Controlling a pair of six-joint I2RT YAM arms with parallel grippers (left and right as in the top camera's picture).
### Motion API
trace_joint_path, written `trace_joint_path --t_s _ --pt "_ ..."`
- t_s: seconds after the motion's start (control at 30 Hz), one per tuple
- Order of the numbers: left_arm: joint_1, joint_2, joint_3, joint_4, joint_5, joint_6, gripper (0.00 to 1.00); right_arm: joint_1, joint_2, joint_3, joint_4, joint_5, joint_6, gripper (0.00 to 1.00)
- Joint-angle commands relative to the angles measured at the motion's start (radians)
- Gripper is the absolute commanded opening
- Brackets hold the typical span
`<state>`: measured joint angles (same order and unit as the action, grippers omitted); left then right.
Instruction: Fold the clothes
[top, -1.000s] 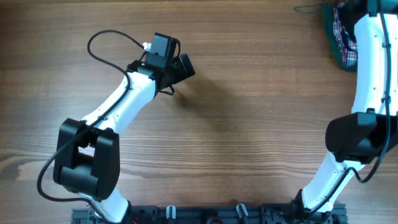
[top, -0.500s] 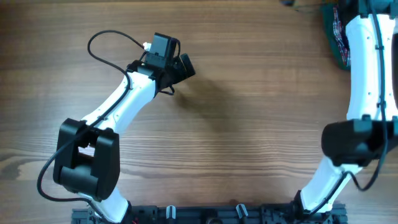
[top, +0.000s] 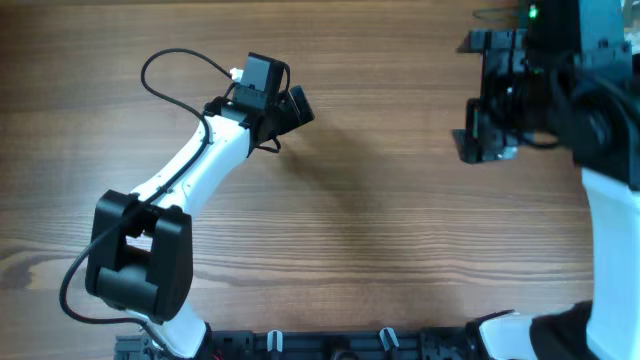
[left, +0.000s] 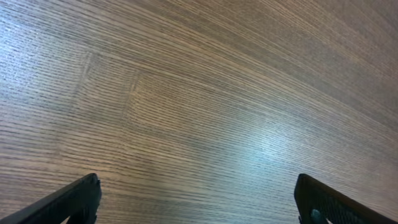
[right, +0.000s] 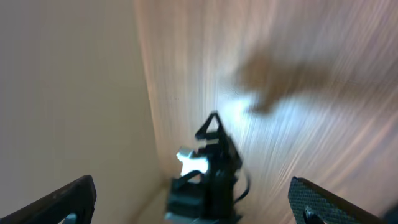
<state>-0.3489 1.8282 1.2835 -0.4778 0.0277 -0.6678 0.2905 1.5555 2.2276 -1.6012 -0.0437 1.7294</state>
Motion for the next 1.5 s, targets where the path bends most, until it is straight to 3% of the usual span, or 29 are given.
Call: trace_joint_path --t_s 0.0,0.07,0.13,0.23,0.33,0.47,0.57,0.7,0.83,0.97,1.0,1.1,1.17,1.3,1.43,1.47 --pt "-0.003 -0.011 0.011 -0.001 0.002 0.001 1.0 0.038 -0.077 -0.008 0.023 0.358 -0.41 1.0" --pt "-0.003 -0.011 0.011 -0.001 0.002 0.001 1.0 0.037 -0.101 -0.008 0.225 0.428 -0.866 1.0" --pt "-0.003 -0.011 0.011 -0.001 0.002 0.001 1.0 0.037 -0.113 -0.008 0.455 0.378 -1.313 1.0" --pt "-0.003 -0.011 0.011 -0.001 0.002 0.001 1.0 0.025 -0.122 -0.008 0.72 -0.025 -2.0 1.0" --pt "-0.003 -0.011 0.011 -0.001 0.002 0.001 1.0 -0.015 -0.129 -0.015 0.774 -0.409 -2.398 1.0" --pt "-0.003 -0.011 0.011 -0.001 0.002 0.001 1.0 -0.092 -0.223 -0.197 0.802 -0.622 -2.532 1.0" --pt "-0.003 -0.011 0.011 -0.001 0.002 0.001 1.0 -0.127 -0.408 -0.512 0.818 -0.756 -2.819 1.0" --pt "-0.003 -0.011 0.011 -0.001 0.002 0.001 1.0 -0.179 -0.659 -0.93 0.793 -0.791 -3.832 1.0" --pt "-0.003 -0.011 0.011 -0.001 0.002 0.001 1.0 -0.266 -0.833 -1.2 0.858 -0.834 -3.851 1.0" --pt "-0.003 -0.011 0.011 -0.001 0.002 0.001 1.0 -0.296 -0.947 -1.31 0.851 -0.83 -3.808 1.0" --pt "-0.003 -0.011 0.011 -0.001 0.002 0.001 1.0 -0.296 -0.959 -1.314 0.853 -0.839 -3.701 1.0" --pt "-0.003 -0.011 0.011 -0.001 0.002 0.001 1.0 -0.299 -0.988 -1.319 0.951 -0.844 -3.111 1.0" --pt "-0.003 -0.011 0.011 -0.001 0.002 0.001 1.0 -0.312 -1.011 -1.359 1.098 -0.839 -2.866 1.0" --pt "-0.003 -0.011 0.011 -0.001 0.002 0.001 1.0 -0.321 -1.126 -1.608 1.553 -0.727 -2.238 1.0" --pt "-0.003 -0.011 0.011 -0.001 0.002 0.001 1.0 -0.321 -1.23 -1.759 1.665 -0.462 -1.791 1.0" --pt "-0.003 -0.011 0.011 -0.001 0.002 0.001 1.0 -0.321 -1.252 -1.79 1.672 -0.414 -1.764 1.0"
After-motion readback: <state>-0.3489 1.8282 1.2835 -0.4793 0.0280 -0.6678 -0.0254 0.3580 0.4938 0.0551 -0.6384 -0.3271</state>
